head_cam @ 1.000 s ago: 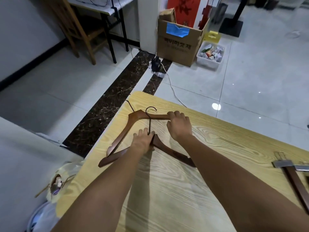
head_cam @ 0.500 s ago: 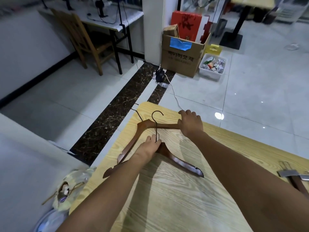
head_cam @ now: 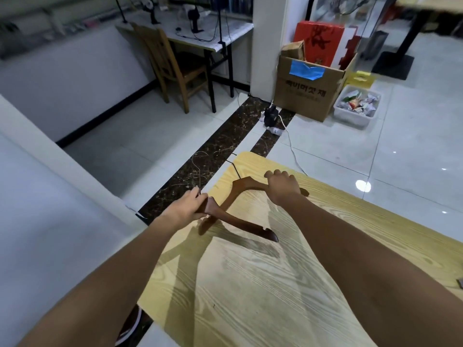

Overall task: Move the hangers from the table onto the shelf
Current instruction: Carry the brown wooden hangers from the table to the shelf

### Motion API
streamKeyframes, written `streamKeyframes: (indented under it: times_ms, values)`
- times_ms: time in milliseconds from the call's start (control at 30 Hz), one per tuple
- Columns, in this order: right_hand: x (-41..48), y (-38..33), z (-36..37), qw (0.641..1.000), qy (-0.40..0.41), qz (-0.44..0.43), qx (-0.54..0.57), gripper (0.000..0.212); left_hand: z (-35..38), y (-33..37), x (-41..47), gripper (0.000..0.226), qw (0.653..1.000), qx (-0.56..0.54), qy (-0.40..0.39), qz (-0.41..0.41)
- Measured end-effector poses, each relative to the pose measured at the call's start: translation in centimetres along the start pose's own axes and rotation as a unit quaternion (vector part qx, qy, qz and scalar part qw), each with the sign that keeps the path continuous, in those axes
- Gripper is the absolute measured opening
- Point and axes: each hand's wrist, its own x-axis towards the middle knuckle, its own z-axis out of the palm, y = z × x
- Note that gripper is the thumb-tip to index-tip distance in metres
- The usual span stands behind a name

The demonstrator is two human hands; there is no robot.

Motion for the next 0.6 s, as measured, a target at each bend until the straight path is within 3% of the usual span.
streamKeyframes:
  times_ms: [300, 400, 600]
  values:
    - [4.2, -1.5, 4.5, 0.998, -0.068, 0.000, 0.005, 0.041, 1.5, -5.1, -0.2, 0.055, 0.999, -0.005, 0.001, -0.041]
    - [5.0, -2.8, 6.3, 0.995, -0.095, -0.008, -0.018, 0.051, 2.4, -5.9, 0.0, 0.058, 0.999, -0.017, 0.000, -0.040]
    - [6.7, -3.6, 8.8, 0.997, -0.042, 0.030, -0.058, 0.076, 2.9, -6.6, 0.4, 0.058, 0.999, -0.032, 0.018, -0.019]
